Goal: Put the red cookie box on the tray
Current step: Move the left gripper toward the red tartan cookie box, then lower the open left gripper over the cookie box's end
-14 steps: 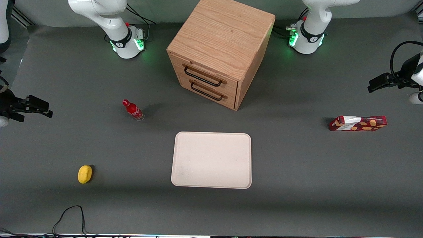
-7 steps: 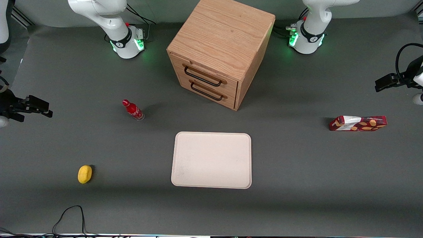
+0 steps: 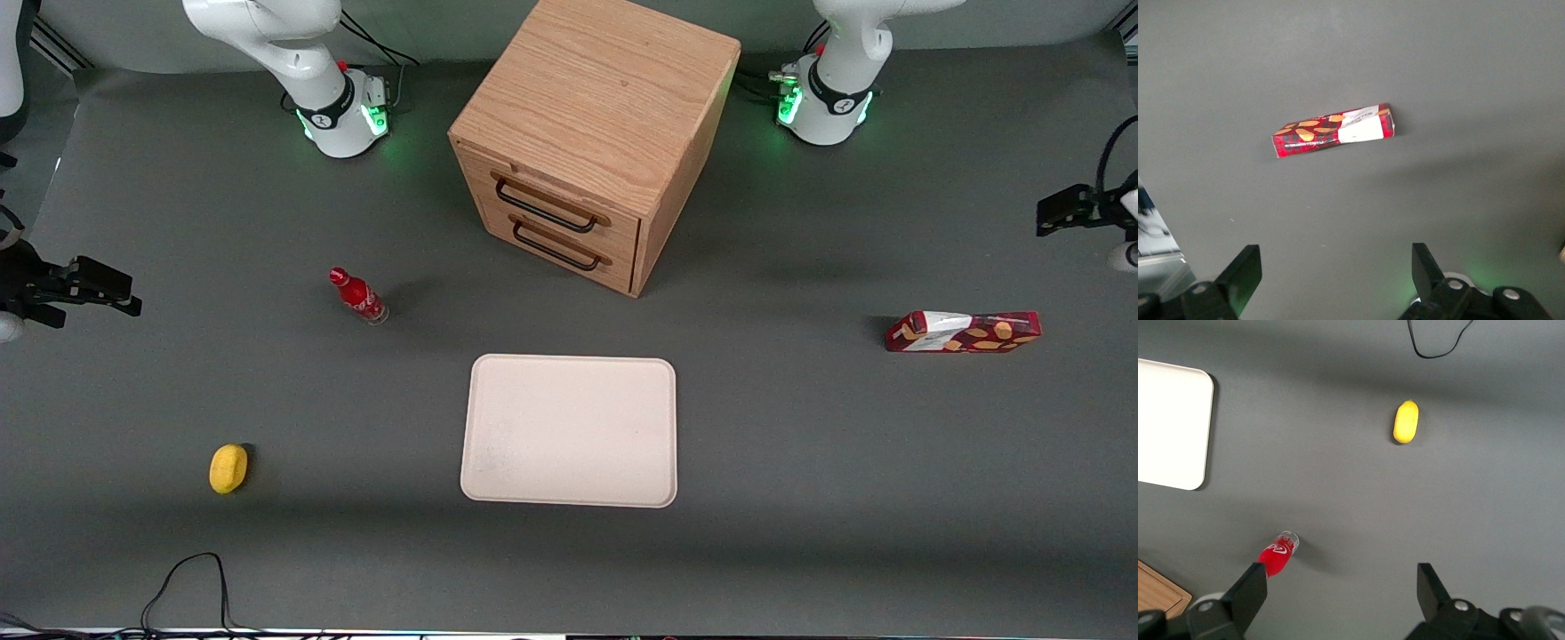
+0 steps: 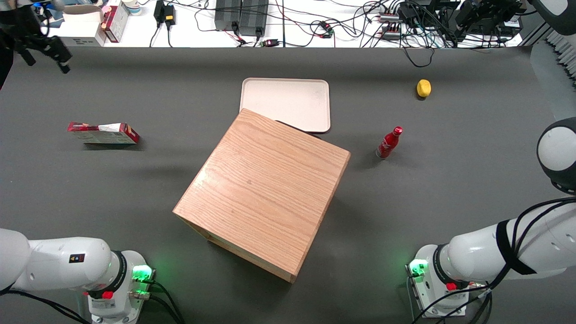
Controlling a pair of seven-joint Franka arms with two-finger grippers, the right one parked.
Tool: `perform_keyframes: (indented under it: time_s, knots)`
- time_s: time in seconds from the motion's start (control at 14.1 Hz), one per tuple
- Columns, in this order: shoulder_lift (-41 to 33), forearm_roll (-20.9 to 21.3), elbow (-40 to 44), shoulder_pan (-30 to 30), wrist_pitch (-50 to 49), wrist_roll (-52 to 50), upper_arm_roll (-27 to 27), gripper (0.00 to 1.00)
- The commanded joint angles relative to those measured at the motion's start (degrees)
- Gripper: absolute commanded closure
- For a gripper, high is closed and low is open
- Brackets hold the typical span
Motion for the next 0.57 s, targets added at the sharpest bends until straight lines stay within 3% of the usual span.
perform_keyframes:
  time_s: [0.0,0.21,0.5]
  knots:
    - [0.2,0.7,-1.7,3.5,2.9,13.1,-0.3,0.00]
    - [-0.4,-0.3,-5.7,6.8,6.3,23.1,-0.3,0.00]
    - [0.2,-0.8,-10.2,7.1,14.3,46.0,-0.3,0.00]
